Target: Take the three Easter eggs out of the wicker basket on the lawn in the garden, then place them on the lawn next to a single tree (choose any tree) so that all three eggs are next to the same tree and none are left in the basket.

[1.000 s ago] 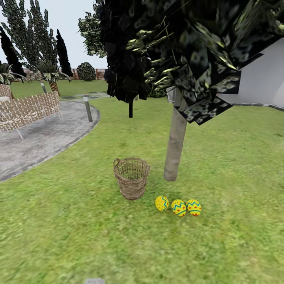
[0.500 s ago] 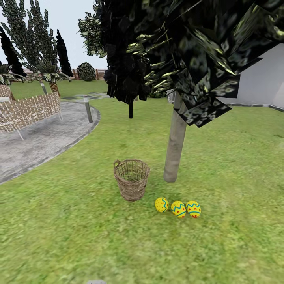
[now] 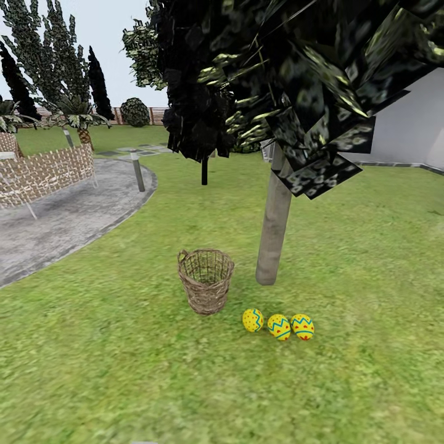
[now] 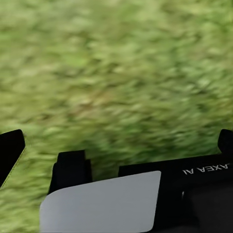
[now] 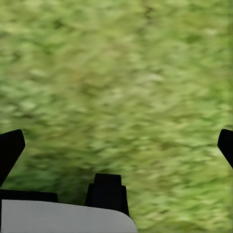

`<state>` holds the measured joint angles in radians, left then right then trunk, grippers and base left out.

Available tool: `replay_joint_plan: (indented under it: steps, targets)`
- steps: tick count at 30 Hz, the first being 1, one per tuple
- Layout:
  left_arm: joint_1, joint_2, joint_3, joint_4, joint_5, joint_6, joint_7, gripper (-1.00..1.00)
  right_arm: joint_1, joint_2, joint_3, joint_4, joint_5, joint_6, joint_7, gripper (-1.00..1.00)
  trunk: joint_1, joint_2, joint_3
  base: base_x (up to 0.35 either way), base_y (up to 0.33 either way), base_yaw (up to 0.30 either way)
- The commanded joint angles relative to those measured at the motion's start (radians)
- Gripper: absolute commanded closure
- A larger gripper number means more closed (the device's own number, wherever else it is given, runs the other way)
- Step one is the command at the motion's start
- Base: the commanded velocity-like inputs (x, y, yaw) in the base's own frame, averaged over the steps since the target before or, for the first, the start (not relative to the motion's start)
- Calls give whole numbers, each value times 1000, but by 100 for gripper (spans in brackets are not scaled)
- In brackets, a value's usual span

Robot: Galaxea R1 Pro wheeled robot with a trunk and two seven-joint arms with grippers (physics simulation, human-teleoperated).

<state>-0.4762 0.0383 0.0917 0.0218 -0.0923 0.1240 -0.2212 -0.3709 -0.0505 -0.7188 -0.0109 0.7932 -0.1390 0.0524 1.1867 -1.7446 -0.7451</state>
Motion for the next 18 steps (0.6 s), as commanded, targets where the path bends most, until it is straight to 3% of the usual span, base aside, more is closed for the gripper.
replay_joint_plan:
  steps: [1, 8, 18]
  targets:
    - [-1, 4, 8, 1, -9, 2, -3, -100, 0, 0, -8, 0, 4, -2, 4, -100, 0, 0, -1, 0, 0, 0]
    - [37, 33, 9, 1, -6, 0, -4, -100, 6, -3, -8, 0, 3, -3, 4, -100, 0, 0, -1, 0, 0, 0]
    - [121, 36, 9, 1, -7, 2, -4, -100, 9, -3, -8, 0, 3, -3, 4, -100, 0, 0, -1, 0, 0, 0]
